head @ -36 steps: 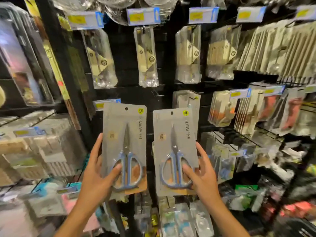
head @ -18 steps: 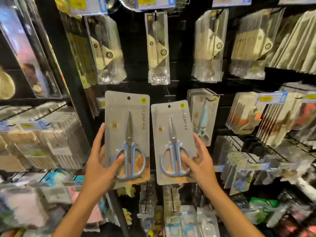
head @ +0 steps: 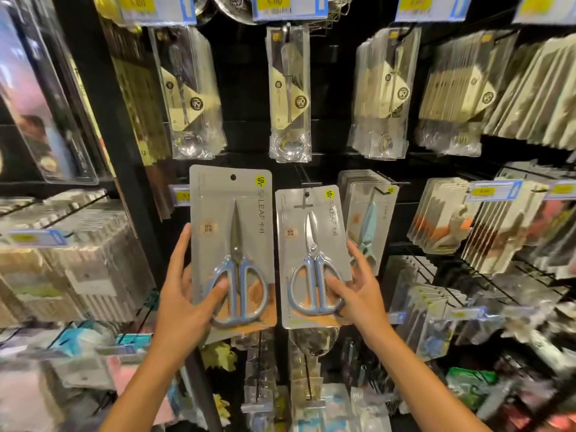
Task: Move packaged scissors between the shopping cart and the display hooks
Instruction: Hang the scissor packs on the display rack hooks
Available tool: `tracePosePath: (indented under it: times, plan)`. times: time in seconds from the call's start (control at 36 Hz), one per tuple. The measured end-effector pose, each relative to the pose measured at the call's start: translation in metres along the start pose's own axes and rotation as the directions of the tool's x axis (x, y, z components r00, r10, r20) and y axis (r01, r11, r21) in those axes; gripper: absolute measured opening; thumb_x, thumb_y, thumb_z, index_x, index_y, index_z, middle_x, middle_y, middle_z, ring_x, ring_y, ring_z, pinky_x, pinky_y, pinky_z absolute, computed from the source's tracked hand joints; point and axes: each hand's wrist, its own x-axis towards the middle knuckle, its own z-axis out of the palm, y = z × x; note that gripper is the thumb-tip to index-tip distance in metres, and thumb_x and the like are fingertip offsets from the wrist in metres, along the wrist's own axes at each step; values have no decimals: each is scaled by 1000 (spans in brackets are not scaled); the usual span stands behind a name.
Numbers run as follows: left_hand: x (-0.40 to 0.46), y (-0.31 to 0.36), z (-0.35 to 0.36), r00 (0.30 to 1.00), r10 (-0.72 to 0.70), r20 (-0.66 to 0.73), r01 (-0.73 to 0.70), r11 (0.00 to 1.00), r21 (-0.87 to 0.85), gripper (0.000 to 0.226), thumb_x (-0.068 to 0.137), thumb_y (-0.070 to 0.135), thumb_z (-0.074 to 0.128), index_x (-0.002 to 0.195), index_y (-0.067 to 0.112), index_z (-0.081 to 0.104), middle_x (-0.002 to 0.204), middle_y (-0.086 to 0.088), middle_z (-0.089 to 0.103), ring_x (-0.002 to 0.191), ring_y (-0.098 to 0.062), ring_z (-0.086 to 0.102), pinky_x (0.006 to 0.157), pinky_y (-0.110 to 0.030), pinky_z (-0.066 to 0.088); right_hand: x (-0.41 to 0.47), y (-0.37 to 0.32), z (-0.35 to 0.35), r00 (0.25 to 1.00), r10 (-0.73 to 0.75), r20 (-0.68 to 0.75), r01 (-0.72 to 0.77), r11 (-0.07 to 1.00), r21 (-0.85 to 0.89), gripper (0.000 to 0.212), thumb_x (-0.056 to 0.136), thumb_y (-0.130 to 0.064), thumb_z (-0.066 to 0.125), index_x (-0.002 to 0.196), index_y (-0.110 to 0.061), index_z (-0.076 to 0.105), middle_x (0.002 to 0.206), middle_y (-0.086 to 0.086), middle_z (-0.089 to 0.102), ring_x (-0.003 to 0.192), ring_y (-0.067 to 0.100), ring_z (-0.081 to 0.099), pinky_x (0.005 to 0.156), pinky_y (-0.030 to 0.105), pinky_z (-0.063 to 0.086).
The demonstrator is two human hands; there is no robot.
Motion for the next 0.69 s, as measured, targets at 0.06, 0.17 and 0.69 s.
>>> tracePosePath:
  times: [0.06, 0.17, 0.69]
  plan:
    - [2, 0, 0, 1000, 4, 0, -4, 1000, -13, 95, 85, 11, 73, 156, 50, 22, 130, 31, 63, 120, -2, 64, 90, -17, 56, 3, 3, 1, 1000, 19, -9, -19, 1000, 4, 74, 93, -5, 67, 152, -34, 34, 132, -19, 62, 103, 18, 72, 83, 29, 60]
    - [8, 3, 2, 1000, 18, 11, -18, 1000, -19, 95, 86, 8, 71, 157, 45, 21, 124, 42, 61, 119, 6, 62, 86, -12, 55, 9, 10, 2, 1000, -7, 29, 10, 997, -74, 77, 95, -11, 66, 154, -42, 27, 139, -44, 43, 94, 2, 64, 92, 24, 56]
    - [38, 8, -1, 996, 75, -45, -78, 995, -57, 94, 87, -2, 69, 158, 38, 23, 125, 29, 67, 118, -5, 66, 87, -19, 58, 90, 47, 34, 998, 14, -55, -39, 877, -479, 78, 104, -24, 53, 159, -38, -1, 144, 17, 52, 115, 49, 55, 95, 63, 46]
